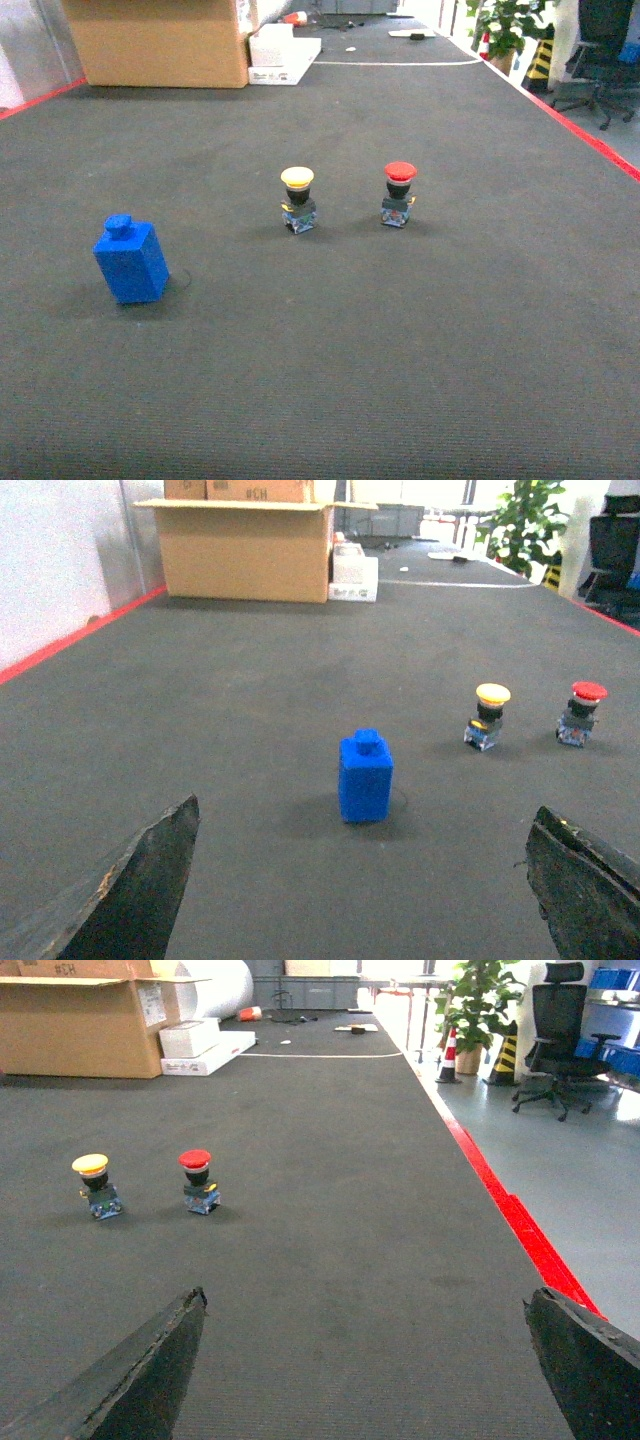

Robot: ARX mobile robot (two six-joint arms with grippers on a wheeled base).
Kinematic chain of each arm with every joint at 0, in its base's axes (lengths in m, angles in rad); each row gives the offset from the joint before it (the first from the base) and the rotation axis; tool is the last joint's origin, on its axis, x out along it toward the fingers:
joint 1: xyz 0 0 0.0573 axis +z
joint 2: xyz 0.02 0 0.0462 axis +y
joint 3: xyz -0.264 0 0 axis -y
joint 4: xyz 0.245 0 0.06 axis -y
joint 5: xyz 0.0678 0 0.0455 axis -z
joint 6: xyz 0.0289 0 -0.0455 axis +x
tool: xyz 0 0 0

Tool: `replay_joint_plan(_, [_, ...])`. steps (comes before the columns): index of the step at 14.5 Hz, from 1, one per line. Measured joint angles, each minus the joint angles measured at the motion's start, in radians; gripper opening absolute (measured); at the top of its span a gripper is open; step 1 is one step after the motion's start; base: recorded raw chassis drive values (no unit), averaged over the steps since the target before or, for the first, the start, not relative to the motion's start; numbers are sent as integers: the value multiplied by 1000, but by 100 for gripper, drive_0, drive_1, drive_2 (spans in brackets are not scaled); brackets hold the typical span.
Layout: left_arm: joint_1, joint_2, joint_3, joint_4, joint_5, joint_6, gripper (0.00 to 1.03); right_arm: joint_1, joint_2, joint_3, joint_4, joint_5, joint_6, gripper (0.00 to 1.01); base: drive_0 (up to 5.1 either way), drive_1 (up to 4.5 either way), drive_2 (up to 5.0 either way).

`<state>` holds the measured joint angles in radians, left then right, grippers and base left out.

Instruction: Pick blue part to blue bin on bottom shelf

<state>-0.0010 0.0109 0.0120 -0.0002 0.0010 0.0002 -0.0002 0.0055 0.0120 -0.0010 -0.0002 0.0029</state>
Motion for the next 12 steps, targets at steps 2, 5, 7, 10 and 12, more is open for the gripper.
replay_joint_plan(2, [0, 0, 0, -3, -1, 0, 98, 0, 0, 0, -5, 0, 0, 98, 0, 0, 0])
replay_joint_plan(5, [0, 0, 0, -4, -1, 0, 98, 0, 0, 0, -3, 0, 0, 98, 0, 0, 0])
replay_joint_plan(7, [-11, 10, 11, -52, -26, -16, 98, 0, 0, 0, -3, 0, 0, 98, 0, 0, 0])
replay_joint_plan(10, [-214, 591, 43, 363, -156, -71, 98, 0, 0, 0, -5, 0, 0, 98, 0, 0, 0])
replay_joint_plan(12, [-229, 1186, 201, 811, -147, -54, 98, 0, 0, 0, -3, 0, 0, 98, 0, 0, 0])
